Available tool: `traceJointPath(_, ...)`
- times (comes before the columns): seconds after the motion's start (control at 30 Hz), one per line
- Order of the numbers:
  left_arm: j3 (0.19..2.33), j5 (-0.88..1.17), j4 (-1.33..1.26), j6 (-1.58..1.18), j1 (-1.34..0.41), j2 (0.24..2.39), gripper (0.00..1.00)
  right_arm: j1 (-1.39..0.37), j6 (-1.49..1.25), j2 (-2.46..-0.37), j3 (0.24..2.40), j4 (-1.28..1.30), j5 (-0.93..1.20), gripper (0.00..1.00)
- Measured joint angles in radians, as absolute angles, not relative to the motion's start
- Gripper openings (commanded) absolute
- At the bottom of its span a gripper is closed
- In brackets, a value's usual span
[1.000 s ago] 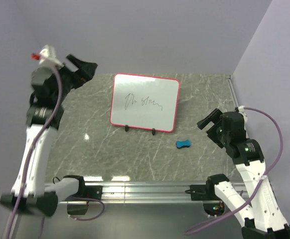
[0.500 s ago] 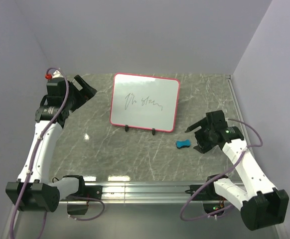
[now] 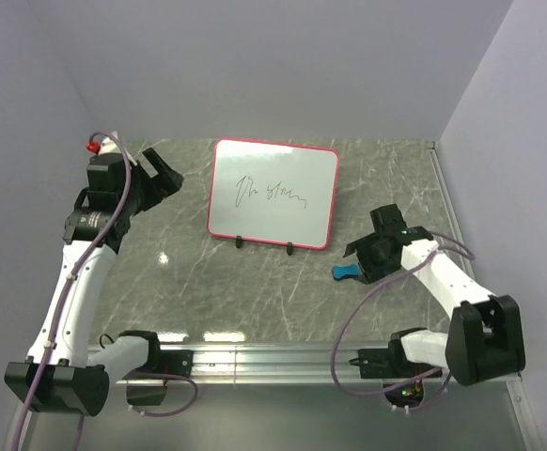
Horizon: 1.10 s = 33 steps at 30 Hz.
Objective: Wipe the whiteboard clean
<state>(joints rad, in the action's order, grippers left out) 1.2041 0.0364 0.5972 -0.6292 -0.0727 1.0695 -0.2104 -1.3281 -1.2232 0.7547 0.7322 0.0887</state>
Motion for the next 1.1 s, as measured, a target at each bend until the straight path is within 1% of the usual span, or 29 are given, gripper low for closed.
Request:
traceJointPath(0.1, 1.204, 0.036, 0.597, -0.617, -0.080, 1.082, 0.95, -0.231, -1.330, -1.288, 0.772, 0.719, 0.070, 0.65)
traceJointPath(0.2, 1.204, 0.031, 0.603, -0.604, -0.084, 1.099, 0.95, -0.252, -1.330, -1.336, 0.785, 0.710, 0.053, 0.64)
traceJointPath(0.27, 1.205, 0.025, 0.610, -0.594, -0.089, 1.111, 0.94, -0.260, -1.330, -1.356, 0.785, 0.707, 0.045, 0.64)
traceJointPath(0.4, 1.205, 0.019, 0.612, -0.580, -0.103, 1.122, 0.94, -0.262, -1.330, -1.384, 0.785, 0.688, 0.038, 0.60)
traceJointPath(0.77, 1.213, 0.009, 0.619, -0.541, -0.124, 1.144, 0.94, -0.264, -1.333, -1.488, 0.792, 0.658, 0.010, 0.55)
traceJointPath(1.0, 1.233, -0.008, 0.618, -0.517, -0.125, 1.179, 0.94, -0.264, -1.321, -1.525, 0.815, 0.656, -0.017, 0.47)
traceJointPath(1.07, 1.235, -0.008, 0.618, -0.512, -0.125, 1.187, 0.94, -0.264, -1.315, -1.532, 0.820, 0.658, -0.018, 0.40)
traceJointPath(1.1, 1.237, -0.008, 0.619, -0.509, -0.125, 1.191, 0.94, -0.264, -1.310, -1.533, 0.822, 0.659, -0.020, 0.39)
